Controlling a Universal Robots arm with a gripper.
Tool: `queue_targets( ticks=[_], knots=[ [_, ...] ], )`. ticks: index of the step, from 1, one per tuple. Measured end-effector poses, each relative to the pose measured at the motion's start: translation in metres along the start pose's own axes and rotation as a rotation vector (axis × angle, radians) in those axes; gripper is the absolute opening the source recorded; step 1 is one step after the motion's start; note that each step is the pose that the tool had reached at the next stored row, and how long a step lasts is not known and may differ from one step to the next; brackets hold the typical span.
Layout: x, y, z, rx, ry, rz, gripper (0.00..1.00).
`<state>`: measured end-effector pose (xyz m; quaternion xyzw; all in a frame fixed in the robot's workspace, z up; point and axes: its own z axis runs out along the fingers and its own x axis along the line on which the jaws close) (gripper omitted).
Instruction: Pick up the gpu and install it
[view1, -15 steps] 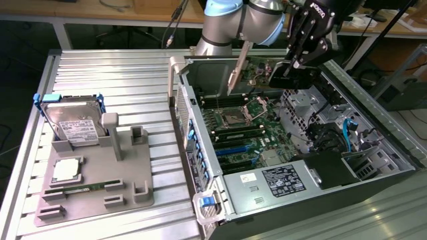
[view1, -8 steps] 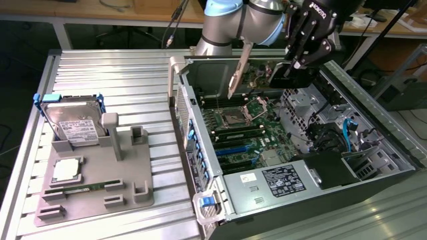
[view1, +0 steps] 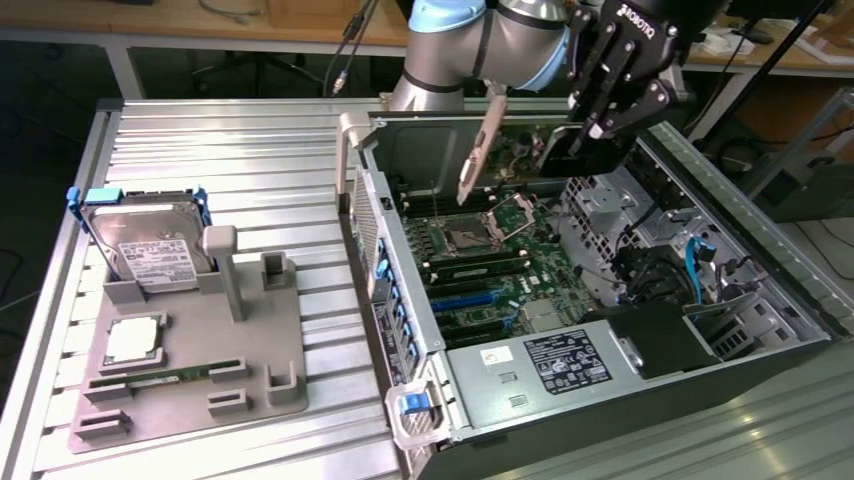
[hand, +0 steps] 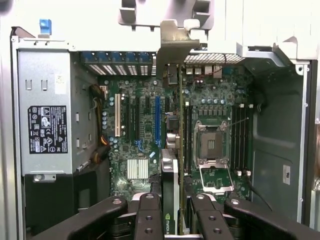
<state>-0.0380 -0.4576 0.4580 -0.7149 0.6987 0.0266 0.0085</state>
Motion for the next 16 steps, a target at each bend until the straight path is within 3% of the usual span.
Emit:
queue_targets(
  ticks=[16],
  knots=[
    [0.0,0.0,0.0005,-0.0076,0.0038,-0.152,0.27]
  ],
)
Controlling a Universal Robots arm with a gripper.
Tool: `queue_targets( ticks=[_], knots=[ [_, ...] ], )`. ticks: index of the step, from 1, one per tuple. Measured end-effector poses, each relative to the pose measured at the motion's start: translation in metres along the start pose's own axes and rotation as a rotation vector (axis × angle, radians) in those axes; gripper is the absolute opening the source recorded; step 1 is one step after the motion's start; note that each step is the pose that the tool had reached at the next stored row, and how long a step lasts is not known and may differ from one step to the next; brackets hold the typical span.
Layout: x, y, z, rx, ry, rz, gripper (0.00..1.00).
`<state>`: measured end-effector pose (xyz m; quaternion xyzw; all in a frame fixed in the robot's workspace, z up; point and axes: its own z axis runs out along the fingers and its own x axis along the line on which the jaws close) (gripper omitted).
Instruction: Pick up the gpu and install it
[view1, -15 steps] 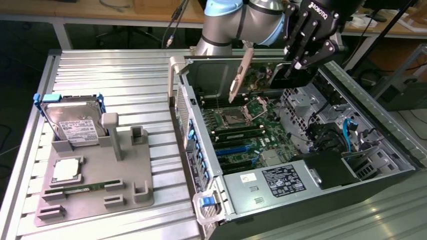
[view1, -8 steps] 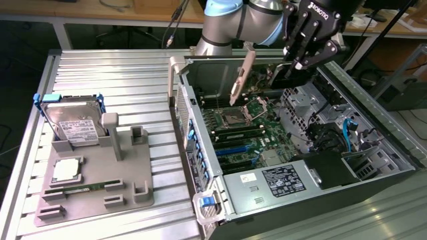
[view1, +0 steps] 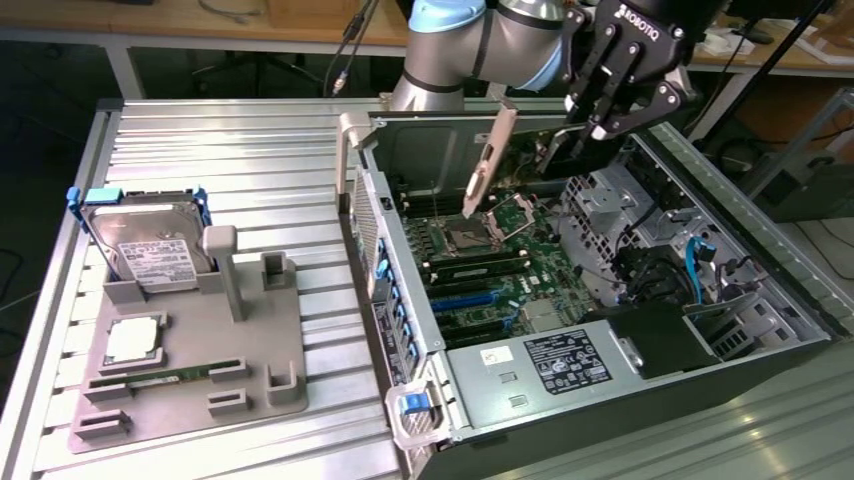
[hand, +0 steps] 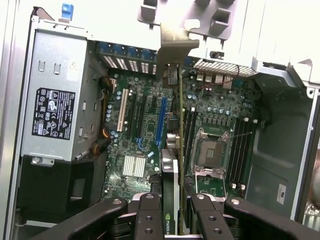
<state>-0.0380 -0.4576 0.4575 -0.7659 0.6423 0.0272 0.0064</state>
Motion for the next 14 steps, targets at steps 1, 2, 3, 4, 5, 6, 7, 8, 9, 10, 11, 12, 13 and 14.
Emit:
queue_targets(
  ticks=[1,2,3,4,5,6,7,8,9,10,11,12,13,14],
  knots=[
    [0.0,0.0,0.0001,-0.0006,0.0003,-0.012,0.27],
    [0.0,0.0,0.0001,-0.001,0.0006,-0.02,0.27],
    [0.0,0.0,0.0001,-0.0016,0.0008,-0.031,0.27],
    [0.0,0.0,0.0001,-0.0021,0.0011,-0.041,0.27],
    [0.0,0.0,0.0002,-0.0024,0.0012,-0.049,0.27],
    [0.0,0.0,0.0002,-0.0029,0.0015,-0.057,0.27],
    [0.0,0.0,0.0002,-0.0033,0.0017,-0.065,0.27],
    [0.0,0.0,0.0002,-0.0035,0.0018,-0.07,0.27],
    [0.0,0.0,0.0002,-0.0037,0.0019,-0.074,0.27],
    [0.0,0.0,0.0002,-0.0038,0.0019,-0.075,0.27],
    [0.0,0.0,0.0002,-0.0038,0.0019,-0.076,0.27],
    [0.0,0.0,0.0002,-0.0038,0.002,-0.076,0.27],
    [0.0,0.0,0.0002,-0.0038,0.002,-0.076,0.27],
    [0.0,0.0,0.0002,-0.0038,0.0019,-0.076,0.27]
  ],
)
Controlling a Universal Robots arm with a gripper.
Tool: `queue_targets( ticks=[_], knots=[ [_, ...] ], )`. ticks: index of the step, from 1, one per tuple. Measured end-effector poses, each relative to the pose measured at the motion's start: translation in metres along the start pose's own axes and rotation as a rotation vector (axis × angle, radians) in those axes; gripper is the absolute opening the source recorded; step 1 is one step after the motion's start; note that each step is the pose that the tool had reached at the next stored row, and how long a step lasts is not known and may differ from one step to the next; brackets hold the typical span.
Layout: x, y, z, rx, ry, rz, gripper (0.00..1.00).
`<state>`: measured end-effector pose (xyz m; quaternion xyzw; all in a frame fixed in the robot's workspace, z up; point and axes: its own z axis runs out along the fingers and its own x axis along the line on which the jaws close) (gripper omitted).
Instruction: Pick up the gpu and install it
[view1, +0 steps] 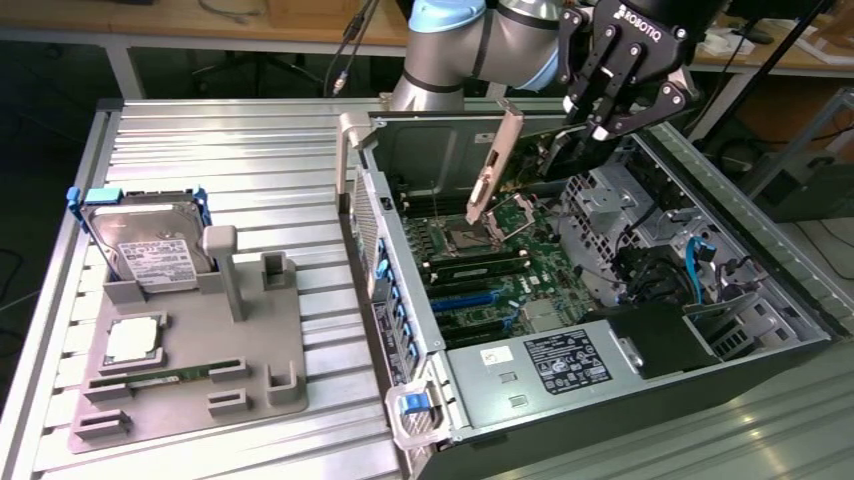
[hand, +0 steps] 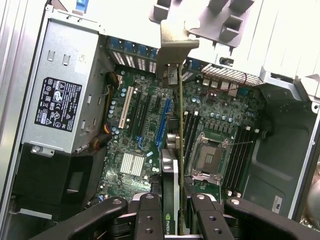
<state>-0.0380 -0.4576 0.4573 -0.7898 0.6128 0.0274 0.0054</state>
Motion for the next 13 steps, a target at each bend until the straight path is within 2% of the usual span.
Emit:
queue_targets(
  ticks=[13],
  knots=[
    [0.0,0.0,0.0,-0.0009,0.0004,-0.017,0.27]
  ],
)
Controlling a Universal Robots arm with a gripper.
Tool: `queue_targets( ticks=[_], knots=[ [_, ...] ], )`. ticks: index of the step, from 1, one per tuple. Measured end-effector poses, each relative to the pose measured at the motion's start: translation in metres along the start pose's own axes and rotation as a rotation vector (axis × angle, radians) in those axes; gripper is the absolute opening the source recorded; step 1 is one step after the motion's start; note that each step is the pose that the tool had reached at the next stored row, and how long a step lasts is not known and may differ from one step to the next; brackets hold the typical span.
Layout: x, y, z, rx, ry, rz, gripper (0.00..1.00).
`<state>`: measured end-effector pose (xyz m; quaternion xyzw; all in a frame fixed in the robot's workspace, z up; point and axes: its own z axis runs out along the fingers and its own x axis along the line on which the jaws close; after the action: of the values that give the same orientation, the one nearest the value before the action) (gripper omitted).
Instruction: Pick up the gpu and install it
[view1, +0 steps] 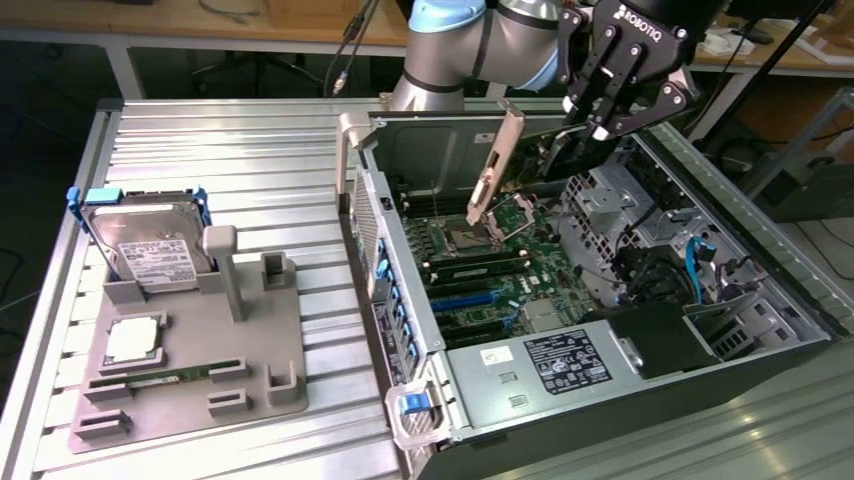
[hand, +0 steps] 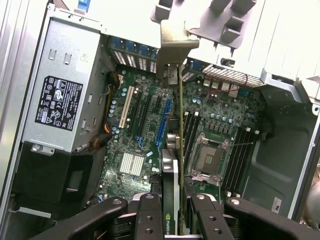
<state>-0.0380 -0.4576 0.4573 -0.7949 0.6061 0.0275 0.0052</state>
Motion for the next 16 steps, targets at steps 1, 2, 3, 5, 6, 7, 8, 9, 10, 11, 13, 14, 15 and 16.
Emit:
queue_targets(
  ticks=[1,2,3,5,6,7,8,9,10,11,13,14,15,16],
  knots=[
    [0.0,0.0,0.0,-0.0002,0.0001,-0.004,0.27],
    [0.0,0.0,0.0,-0.0004,0.0002,-0.009,0.27],
    [0.0,0.0,0.0,-0.0006,0.0004,-0.013,0.27],
    [0.0,0.0,0.0,-0.0012,0.0006,-0.023,0.27],
    [0.0,0.0,0.0,-0.0014,0.0007,-0.028,0.27],
    [0.0,0.0,0.0,-0.0016,0.0008,-0.032,0.27],
    [0.0,0.0,0.0,-0.0018,0.0009,-0.037,0.27],
    [0.0,0.0,0.0,-0.002,0.001,-0.04,0.27],
    [0.0,0.0,0.0,-0.0022,0.0012,-0.045,0.27],
    [0.0,0.0,0.0,-0.0024,0.0012,-0.048,0.27],
    [0.0,0.0,0.0,-0.0028,0.0014,-0.056,0.27],
    [0.0,0.0,0.0,-0.003,0.0015,-0.06,0.27],
    [0.0,0.0,0.0,-0.0031,0.0016,-0.063,0.27],
    [0.0,0.0,0.0,-0.0032,0.0016,-0.064,0.27]
  ],
)
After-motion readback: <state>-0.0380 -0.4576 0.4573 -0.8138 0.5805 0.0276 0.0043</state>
